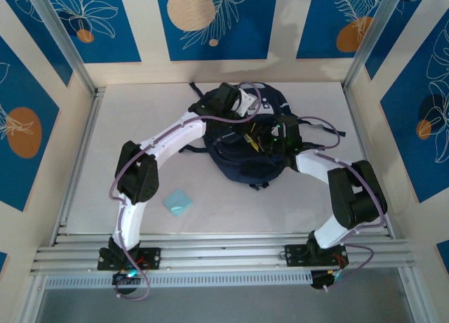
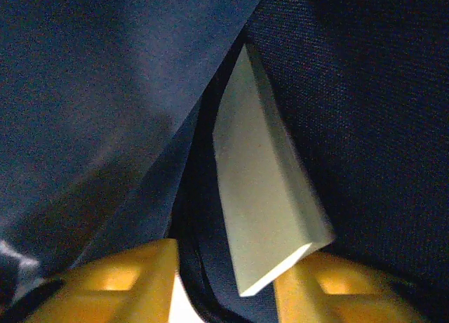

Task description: Pack the student bag

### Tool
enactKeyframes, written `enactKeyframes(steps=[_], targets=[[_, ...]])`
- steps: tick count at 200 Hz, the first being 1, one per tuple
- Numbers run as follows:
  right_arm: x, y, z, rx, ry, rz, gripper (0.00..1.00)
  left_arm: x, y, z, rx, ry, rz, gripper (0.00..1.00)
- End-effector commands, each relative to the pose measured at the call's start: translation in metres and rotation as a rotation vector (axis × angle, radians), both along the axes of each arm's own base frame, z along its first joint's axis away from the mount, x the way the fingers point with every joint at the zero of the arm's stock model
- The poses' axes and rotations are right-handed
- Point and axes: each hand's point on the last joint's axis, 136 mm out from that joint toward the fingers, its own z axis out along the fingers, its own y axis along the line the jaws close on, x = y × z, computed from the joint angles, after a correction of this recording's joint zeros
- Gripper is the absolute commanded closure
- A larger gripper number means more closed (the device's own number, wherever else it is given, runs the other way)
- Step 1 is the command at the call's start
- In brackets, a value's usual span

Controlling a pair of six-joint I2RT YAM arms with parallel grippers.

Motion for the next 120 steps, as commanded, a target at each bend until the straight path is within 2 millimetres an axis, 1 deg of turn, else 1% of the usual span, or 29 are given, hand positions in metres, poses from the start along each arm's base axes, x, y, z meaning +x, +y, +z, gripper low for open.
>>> enactKeyframes(steps=[1,12,24,52,70,76,87,94,99,103,108,109,113,115,120], targets=[[-0.021,-0.022,-0.004,-0.114,0.044,-0.01,0.49,-0.001,0.004,0.043,-0.086,-0.035,0.007,1.0],[-0.03,-0.028,-0.001,-0.153,0.041,-0.006,0.43,-0.001,0.005,0.043,-0.08,-0.035,0.009,1.0],[-0.038,-0.034,0.004,-0.197,0.028,0.007,0.4,0.001,0.006,0.041,-0.072,-0.036,0.015,1.0],[-0.057,-0.049,0.019,-0.29,-0.004,0.04,0.39,0.002,0.007,0.034,-0.059,-0.019,0.022,1.0],[-0.067,-0.059,0.027,-0.344,-0.025,0.05,0.39,0.002,0.011,0.03,-0.033,-0.008,0.031,0.99],[-0.069,-0.062,0.03,-0.363,-0.035,0.054,0.39,0.003,0.015,0.028,-0.015,-0.006,0.049,0.9],[-0.073,-0.067,0.037,-0.399,-0.056,0.059,0.36,0.002,0.026,0.025,0.029,0.0,0.088,0.63],[-0.075,-0.069,0.042,-0.416,-0.074,0.065,0.32,0.001,0.035,0.024,0.058,0.002,0.114,0.45],[-0.076,-0.07,0.045,-0.427,-0.088,0.068,0.3,-0.001,0.041,0.024,0.078,0.001,0.133,0.35],[-0.077,-0.07,0.047,-0.433,-0.098,0.073,0.27,-0.003,0.048,0.023,0.095,0.001,0.147,0.29],[-0.077,-0.071,0.051,-0.438,-0.114,0.075,0.23,-0.005,0.056,0.023,0.116,-0.003,0.168,0.17],[-0.077,-0.071,0.052,-0.438,-0.117,0.076,0.23,-0.006,0.057,0.024,0.12,-0.004,0.173,0.16],[-0.077,-0.07,0.054,-0.44,-0.129,0.082,0.2,-0.008,0.065,0.023,0.138,-0.008,0.195,0.03],[-0.077,-0.07,0.055,-0.441,-0.135,0.086,0.18,-0.009,0.07,0.024,0.146,-0.009,0.206,0.01],[-0.077,-0.069,0.057,-0.442,-0.146,0.093,0.14,-0.012,0.08,0.024,0.167,-0.015,0.232,0.0]])
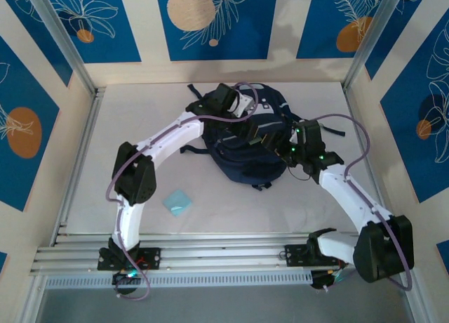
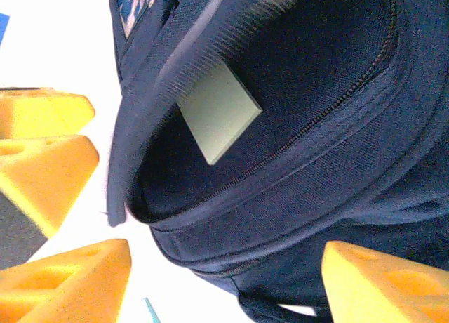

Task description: Pack the student bag

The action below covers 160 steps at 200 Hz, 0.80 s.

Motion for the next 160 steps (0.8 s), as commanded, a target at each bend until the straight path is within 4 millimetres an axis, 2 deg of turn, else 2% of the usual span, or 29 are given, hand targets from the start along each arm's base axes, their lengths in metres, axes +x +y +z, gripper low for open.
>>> enactKeyframes(steps=[1,15,35,55,74,89,119,141,160], targets=[[-0.006,-0.006,0.013,-0.086,-0.05,0.051,0.13,-0.009,0.057,0.027,0.099,-0.049,0.151,0.0],[-0.005,-0.002,0.015,-0.086,-0.058,0.082,0.0,-0.022,0.085,0.023,0.139,-0.038,0.222,0.0],[-0.001,0.006,0.011,-0.086,-0.046,0.116,0.0,-0.05,0.126,0.009,0.178,0.031,0.33,0.0],[0.004,0.011,0.002,-0.089,-0.035,0.122,0.0,-0.084,0.15,-0.01,0.17,0.09,0.366,0.0],[0.009,0.015,-0.002,-0.079,-0.034,0.109,0.01,-0.109,0.176,-0.032,0.239,0.137,0.383,0.0],[0.012,0.018,-0.004,-0.074,-0.032,0.095,0.0,-0.126,0.187,-0.05,0.292,0.172,0.349,0.0],[0.01,0.022,-0.008,-0.094,-0.028,0.082,0.0,-0.154,0.209,-0.099,0.409,0.26,0.302,0.0],[0.006,0.02,-0.007,-0.082,-0.046,0.049,0.0,-0.166,0.217,-0.13,0.444,0.325,0.295,0.0],[0.004,0.018,-0.004,-0.072,-0.067,0.031,0.0,-0.171,0.221,-0.147,0.43,0.366,0.31,0.0]])
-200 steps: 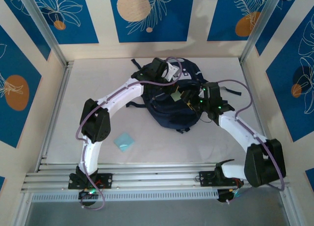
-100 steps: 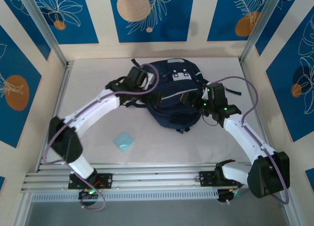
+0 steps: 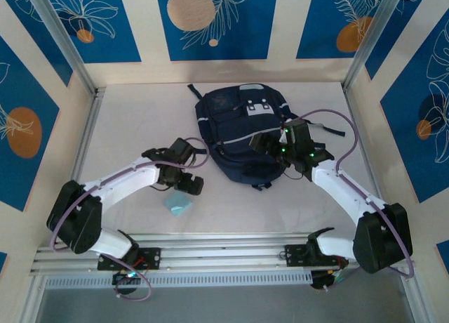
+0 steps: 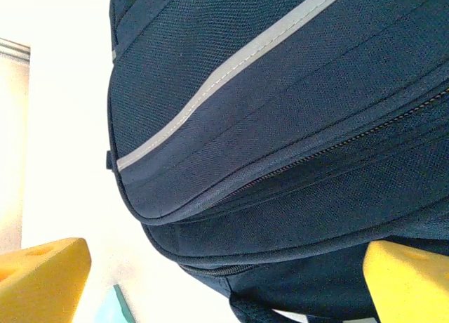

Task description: Pack the student bag

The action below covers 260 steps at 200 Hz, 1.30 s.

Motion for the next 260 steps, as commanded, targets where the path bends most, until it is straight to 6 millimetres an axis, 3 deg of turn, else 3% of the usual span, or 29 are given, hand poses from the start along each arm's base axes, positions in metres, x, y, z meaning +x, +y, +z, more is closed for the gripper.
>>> enactKeyframes(steps=[1,70,106,160,197,228,245,260], targets=[[-0.001,-0.006,0.007,0.011,-0.043,-0.051,0.01,-0.006,0.006,-0.019,-0.011,0.043,0.016,0.0],[-0.003,-0.016,0.015,-0.009,-0.064,-0.091,0.01,-0.042,0.009,-0.048,-0.044,0.235,0.008,0.0],[-0.005,-0.019,0.015,-0.005,-0.07,-0.117,0.01,-0.068,0.014,-0.042,-0.025,0.32,0.038,0.0],[-0.002,-0.019,0.018,0.0,-0.076,-0.124,0.0,-0.087,0.032,-0.037,0.107,0.334,0.034,0.0],[-0.002,-0.02,0.016,-0.004,-0.074,-0.131,0.0,-0.082,0.031,-0.056,0.145,0.317,0.044,0.0],[-0.004,-0.022,0.015,-0.016,-0.073,-0.131,0.0,-0.077,0.017,-0.072,0.091,0.325,0.094,0.0],[-0.004,-0.024,0.018,-0.02,-0.084,-0.133,0.0,-0.072,0.013,-0.075,0.076,0.305,0.102,0.08],[-0.003,-0.02,0.022,-0.011,-0.101,-0.107,0.01,-0.066,0.009,-0.074,0.062,0.287,0.093,0.25]])
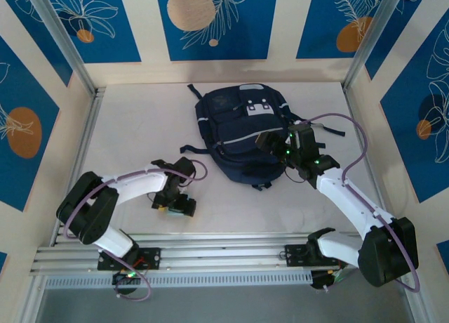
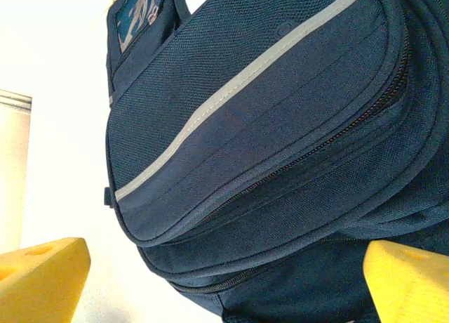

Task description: Pack the student bag

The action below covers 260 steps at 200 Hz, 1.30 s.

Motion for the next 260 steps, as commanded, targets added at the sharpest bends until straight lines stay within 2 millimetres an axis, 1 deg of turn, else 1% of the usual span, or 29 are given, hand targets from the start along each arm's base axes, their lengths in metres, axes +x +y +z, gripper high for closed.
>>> enactKeyframes(steps=[1,9,21,30,43,58,68,87,103,115,128,142,148,160,180,201,216,230,243,252,260], targets=[[-0.001,0.001,0.009,0.002,-0.041,0.012,0.01,0.006,-0.015,-0.021,-0.052,-0.012,0.026,0.26],[0.0,0.005,0.011,0.011,-0.051,0.036,0.02,0.01,-0.018,-0.018,-0.062,-0.02,0.017,0.34],[0.001,0.011,0.013,0.021,-0.055,0.067,0.02,0.017,-0.024,-0.011,-0.081,-0.042,-0.003,0.41],[0.001,0.016,0.013,0.029,-0.055,0.096,0.03,0.025,-0.03,-0.003,-0.099,-0.067,-0.023,0.48],[0.0,0.025,0.015,0.049,-0.058,0.147,0.03,0.038,-0.043,0.011,-0.14,-0.104,-0.063,0.52],[-0.002,0.037,0.019,0.082,-0.066,0.215,0.04,0.053,-0.056,0.032,-0.18,-0.16,-0.107,0.52],[-0.005,0.045,0.024,0.106,-0.072,0.266,0.04,0.065,-0.066,0.05,-0.22,-0.208,-0.14,0.51],[-0.01,0.061,0.034,0.164,-0.075,0.36,0.05,0.084,-0.092,0.091,-0.339,-0.309,-0.214,0.49],[-0.014,0.074,0.042,0.218,-0.063,0.431,0.08,0.094,-0.117,0.125,-0.468,-0.39,-0.289,0.47],[-0.016,0.082,0.047,0.258,-0.051,0.479,0.1,0.1,-0.133,0.146,-0.552,-0.451,-0.343,0.46],[-0.02,0.092,0.054,0.301,-0.05,0.536,0.14,0.103,-0.145,0.16,-0.618,-0.493,-0.393,0.46],[-0.022,0.098,0.06,0.334,-0.062,0.578,0.14,0.107,-0.152,0.167,-0.643,-0.511,-0.422,0.45],[-0.022,0.099,0.06,0.335,-0.061,0.585,0.15,0.109,-0.152,0.166,-0.632,-0.514,-0.426,0.46],[-0.019,0.096,0.052,0.313,-0.037,0.56,0.15,0.114,-0.147,0.16,-0.581,-0.515,-0.424,0.46],[-0.017,0.093,0.04,0.288,-0.008,0.533,0.16,0.122,-0.129,0.145,-0.462,-0.513,-0.377,0.46],[-0.016,0.089,0.028,0.266,0.012,0.497,0.17,0.127,-0.111,0.125,-0.365,-0.51,-0.345,0.41],[-0.015,0.088,0.024,0.262,0.016,0.489,0.17,0.134,-0.097,0.108,-0.294,-0.517,-0.318,0.32],[-0.016,0.088,0.022,0.257,0.018,0.491,0.17,0.144,-0.084,0.093,-0.261,-0.508,-0.271,0.21],[-0.015,0.087,0.023,0.248,0.014,0.491,0.16,0.152,-0.076,0.08,-0.265,-0.488,-0.229,0.01],[-0.016,0.087,0.022,0.241,0.013,0.49,0.15,0.157,-0.07,0.071,-0.271,-0.462,-0.21,0.0],[-0.015,0.086,0.021,0.236,0.012,0.486,0.14,0.159,-0.07,0.063,-0.296,-0.433,-0.207,0.0]])
